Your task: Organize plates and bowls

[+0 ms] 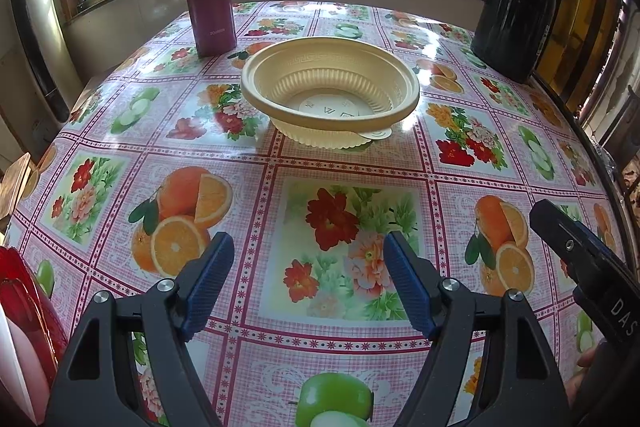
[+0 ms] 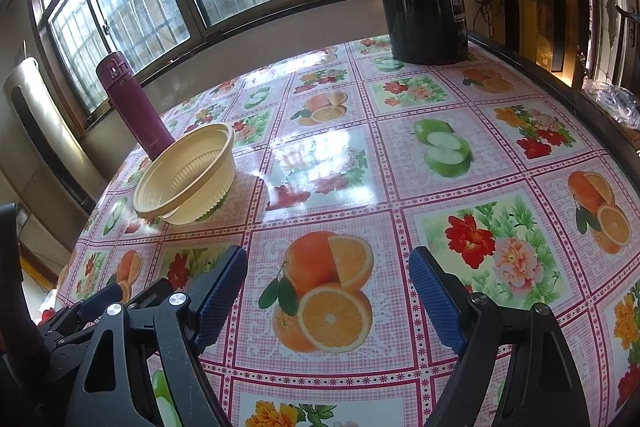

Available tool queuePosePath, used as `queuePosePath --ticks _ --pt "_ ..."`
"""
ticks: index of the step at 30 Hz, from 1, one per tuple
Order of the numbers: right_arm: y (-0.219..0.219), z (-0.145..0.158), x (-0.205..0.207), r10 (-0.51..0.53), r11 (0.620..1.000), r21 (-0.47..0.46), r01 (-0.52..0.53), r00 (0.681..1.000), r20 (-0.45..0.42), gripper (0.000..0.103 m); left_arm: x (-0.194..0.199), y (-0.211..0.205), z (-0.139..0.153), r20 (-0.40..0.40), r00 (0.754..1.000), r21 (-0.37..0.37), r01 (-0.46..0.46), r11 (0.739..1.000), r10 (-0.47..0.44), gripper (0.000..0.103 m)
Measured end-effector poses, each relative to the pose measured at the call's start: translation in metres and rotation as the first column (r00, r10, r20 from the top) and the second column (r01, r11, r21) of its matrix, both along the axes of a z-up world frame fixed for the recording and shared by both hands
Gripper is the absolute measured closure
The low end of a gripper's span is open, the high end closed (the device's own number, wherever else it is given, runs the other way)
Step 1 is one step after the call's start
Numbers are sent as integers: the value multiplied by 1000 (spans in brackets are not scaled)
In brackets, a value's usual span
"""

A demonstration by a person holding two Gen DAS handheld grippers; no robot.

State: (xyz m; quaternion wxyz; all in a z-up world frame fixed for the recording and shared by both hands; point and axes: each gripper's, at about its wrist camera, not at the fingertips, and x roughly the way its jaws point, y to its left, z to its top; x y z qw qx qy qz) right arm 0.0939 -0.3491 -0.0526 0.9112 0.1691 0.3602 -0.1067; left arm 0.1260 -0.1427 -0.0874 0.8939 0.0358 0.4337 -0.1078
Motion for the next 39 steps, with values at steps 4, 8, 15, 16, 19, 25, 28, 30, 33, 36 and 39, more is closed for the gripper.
queuePosePath --ticks 4,8,15,16,19,25,28,30,33,36,39 --pt "0 0 0 1 1000 2 -1 1000 -2 18 0 0 0 -2 1000 0 2 1000 -2 26" --pt "0 0 0 3 1000 5 -3 1000 -3 18 0 0 -1 -4 1000 0 2 1000 -2 26" --pt "0 -1 0 5 1000 11 -5 1000 -7 18 0 0 -1 -7 1000 0 4 1000 -4 26" --pt "0 -1 0 6 1000 12 -6 1000 -7 18 0 0 -1 -7 1000 0 4 1000 -4 26" --pt "0 -2 1 6 1000 15 -6 1000 -11 18 1 0 -2 -11 1000 -2 5 1000 -5 26" --pt "1 -3 1 11 1000 24 -10 1000 -16 18 1 1 -2 -13 1000 -3 6 1000 -6 26" --pt "0 -3 2 11 1000 23 -10 1000 -18 18 1 0 -2 -15 1000 -1 6 1000 -6 26" --pt "0 -4 2 12 1000 27 -12 1000 -18 18 1 1 -2 -17 1000 -3 7 1000 -7 26" --pt "1 -4 2 13 1000 26 -13 1000 -21 18 1 1 -2 -17 1000 -2 7 1000 -7 26" --pt "1 -4 2 13 1000 29 -12 1000 -22 18 2 1 -3 -23 1000 -6 8 1000 -8 26" --pt "1 -5 2 16 999 34 -15 1000 -24 18 2 1 -3 -24 1000 -6 8 1000 -8 26"
